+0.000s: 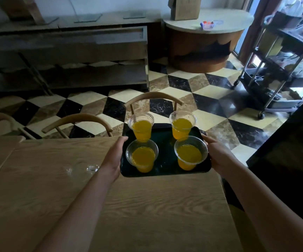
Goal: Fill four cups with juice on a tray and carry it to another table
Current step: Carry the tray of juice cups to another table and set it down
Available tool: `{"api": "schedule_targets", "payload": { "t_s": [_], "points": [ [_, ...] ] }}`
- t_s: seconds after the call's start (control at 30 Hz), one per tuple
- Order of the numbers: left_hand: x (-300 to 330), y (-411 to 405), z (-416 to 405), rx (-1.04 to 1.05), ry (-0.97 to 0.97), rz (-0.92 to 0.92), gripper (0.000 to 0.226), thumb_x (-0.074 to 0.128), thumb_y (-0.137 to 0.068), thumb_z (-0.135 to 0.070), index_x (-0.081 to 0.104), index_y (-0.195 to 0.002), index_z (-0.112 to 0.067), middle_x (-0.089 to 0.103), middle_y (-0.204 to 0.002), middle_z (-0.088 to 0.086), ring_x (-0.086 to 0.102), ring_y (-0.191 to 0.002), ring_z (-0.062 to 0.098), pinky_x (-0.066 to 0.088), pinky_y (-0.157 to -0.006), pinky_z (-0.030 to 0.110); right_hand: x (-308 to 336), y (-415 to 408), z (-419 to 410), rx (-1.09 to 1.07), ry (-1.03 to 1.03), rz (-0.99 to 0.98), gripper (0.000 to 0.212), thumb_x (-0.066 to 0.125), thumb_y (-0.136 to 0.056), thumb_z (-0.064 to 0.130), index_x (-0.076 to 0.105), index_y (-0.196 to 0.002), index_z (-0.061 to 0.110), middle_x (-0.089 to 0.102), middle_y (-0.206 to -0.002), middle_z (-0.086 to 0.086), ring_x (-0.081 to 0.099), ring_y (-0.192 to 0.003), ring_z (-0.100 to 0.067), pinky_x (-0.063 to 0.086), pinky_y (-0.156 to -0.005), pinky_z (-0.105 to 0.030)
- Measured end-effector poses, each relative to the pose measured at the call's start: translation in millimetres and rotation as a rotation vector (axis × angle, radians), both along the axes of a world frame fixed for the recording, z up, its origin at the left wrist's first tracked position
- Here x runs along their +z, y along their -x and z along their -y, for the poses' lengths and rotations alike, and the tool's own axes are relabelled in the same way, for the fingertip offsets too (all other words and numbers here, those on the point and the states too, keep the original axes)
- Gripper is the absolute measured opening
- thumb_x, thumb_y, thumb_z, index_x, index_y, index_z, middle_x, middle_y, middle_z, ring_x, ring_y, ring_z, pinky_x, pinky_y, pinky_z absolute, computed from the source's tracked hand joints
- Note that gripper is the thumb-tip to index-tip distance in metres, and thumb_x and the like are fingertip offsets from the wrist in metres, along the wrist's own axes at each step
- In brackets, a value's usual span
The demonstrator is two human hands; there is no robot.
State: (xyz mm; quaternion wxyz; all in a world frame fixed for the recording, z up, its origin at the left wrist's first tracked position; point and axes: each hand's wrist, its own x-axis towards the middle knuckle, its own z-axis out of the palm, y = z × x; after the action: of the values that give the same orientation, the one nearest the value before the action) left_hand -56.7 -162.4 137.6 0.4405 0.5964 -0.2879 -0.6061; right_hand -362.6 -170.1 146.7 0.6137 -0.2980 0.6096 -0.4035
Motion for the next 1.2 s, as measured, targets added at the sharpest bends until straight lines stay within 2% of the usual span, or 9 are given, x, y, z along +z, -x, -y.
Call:
{"api": "schedule_targets", "payload": {
  "t_s": [0.1, 0.2, 0.3, 0.47, 0.7, 0.83, 0.9, 1.03, 1.2],
  "points": [
    [17.4, -3.6, 4.4, 0.018, 0.030, -0.038, 0.031, 0.061, -0.091, -0.049, 0.072, -0.089, -0.020, 0.072, -0.085, 0.009, 0.069, -0.079, 0.024, 0.051, -0.082, 0.041, 24.6, 0.0, 7.9, 0.027, 0.055, -0.013, 0.052, 0.039, -0.094, -0.012, 0.058, -0.136, 0.013, 0.076, -0.106, -0.015, 0.073, -0.098, -0.032, 0.058, -0.087, -0.051],
    [37.5, -6.4, 10.7, 0.046, 0.090, -0.034, 0.029, 0.061, -0.087, -0.049, 0.066, -0.083, -0.020, 0.067, -0.080, 0.006, 0.066, -0.078, 0.022, 0.049, -0.078, 0.040, 54.5, -3.1, 14.4, 0.024, 0.109, -0.020, 0.051, 0.034, -0.093, -0.017, 0.062, -0.125, 0.010, 0.075, -0.096, -0.014, 0.073, -0.091, -0.031, 0.061, -0.078, -0.045],
    [62.7, -6.7, 15.5, 0.048, 0.134, -0.037, 0.030, 0.057, -0.092, -0.048, 0.067, -0.085, -0.020, 0.067, -0.087, 0.009, 0.066, -0.086, 0.025, 0.048, -0.084, 0.043, 77.5, -4.0, 23.8, 0.037, 0.145, -0.018, 0.062, 0.031, -0.088, -0.020, 0.057, -0.136, 0.010, 0.074, -0.106, -0.018, 0.073, -0.097, -0.034, 0.058, -0.085, -0.053],
    [101.5, -11.9, 23.4, 0.050, 0.227, -0.045, 0.033, 0.051, -0.098, -0.046, 0.067, -0.083, -0.021, 0.071, -0.074, 0.003, 0.068, -0.078, 0.020, 0.051, -0.075, 0.037, 110.2, -3.1, 34.9, 0.051, 0.193, 0.000, 0.060, 0.034, -0.092, -0.017, 0.055, -0.139, 0.013, 0.074, -0.112, -0.016, 0.070, -0.104, -0.038, 0.050, -0.097, -0.061],
    [158.2, -15.1, 38.3, 0.097, 0.253, -0.026, 0.034, 0.055, -0.095, -0.049, 0.069, -0.092, -0.018, 0.068, -0.084, 0.009, 0.068, -0.076, 0.024, 0.054, -0.070, 0.035, 164.9, 1.3, 49.7, 0.098, 0.203, 0.042, 0.046, 0.035, -0.098, -0.012, 0.065, -0.126, 0.009, 0.073, -0.111, -0.020, 0.073, -0.100, -0.034, 0.060, -0.083, -0.048],
    [175.7, -15.3, 45.1, 0.130, 0.352, -0.004, 0.033, 0.050, -0.099, -0.043, 0.059, -0.075, -0.022, 0.057, -0.070, 0.003, 0.060, -0.061, 0.016, 0.049, -0.061, 0.030, 198.6, -4.4, 51.0, 0.102, 0.242, 0.099, 0.052, 0.027, -0.096, -0.017, 0.064, -0.124, 0.006, 0.071, -0.113, -0.024, 0.071, -0.099, -0.036, 0.063, -0.068, -0.044],
    [185.2, -15.2, 46.3, 0.141, 0.395, 0.053, 0.031, 0.048, -0.102, -0.040, 0.058, -0.080, -0.021, 0.058, -0.073, 0.003, 0.060, -0.064, 0.015, 0.050, -0.060, 0.029, 214.0, -7.2, 50.0, 0.092, 0.259, 0.092, 0.051, 0.026, -0.097, -0.016, 0.067, -0.116, 0.006, 0.072, -0.110, -0.021, 0.071, -0.098, -0.033, 0.062, -0.074, -0.047],
    [211.6, -17.2, 43.1, 0.118, 0.394, 0.072, 0.032, 0.054, -0.091, -0.050, 0.062, -0.075, -0.024, 0.062, -0.081, 0.006, 0.063, -0.077, 0.022, 0.051, -0.078, 0.041, 239.7, -9.1, 52.9, 0.058, 0.273, 0.036, 0.048, 0.025, -0.096, -0.020, 0.066, -0.100, 0.004, 0.073, -0.076, -0.011, 0.073, -0.058, -0.018, 0.057, -0.045, -0.031],
    [232.1, -26.8, 39.9, 0.121, 0.364, 0.075, 0.027, 0.058, -0.086, -0.048, 0.059, -0.074, -0.024, 0.059, -0.070, 0.003, 0.061, -0.068, 0.023, 0.050, -0.073, 0.039, 253.0, -16.2, 59.4, 0.090, 0.276, -0.002, 0.054, 0.025, -0.096, -0.017, 0.058, -0.131, 0.007, 0.070, -0.101, -0.015, 0.071, -0.086, -0.026, 0.061, -0.056, -0.038]
  ]
}}
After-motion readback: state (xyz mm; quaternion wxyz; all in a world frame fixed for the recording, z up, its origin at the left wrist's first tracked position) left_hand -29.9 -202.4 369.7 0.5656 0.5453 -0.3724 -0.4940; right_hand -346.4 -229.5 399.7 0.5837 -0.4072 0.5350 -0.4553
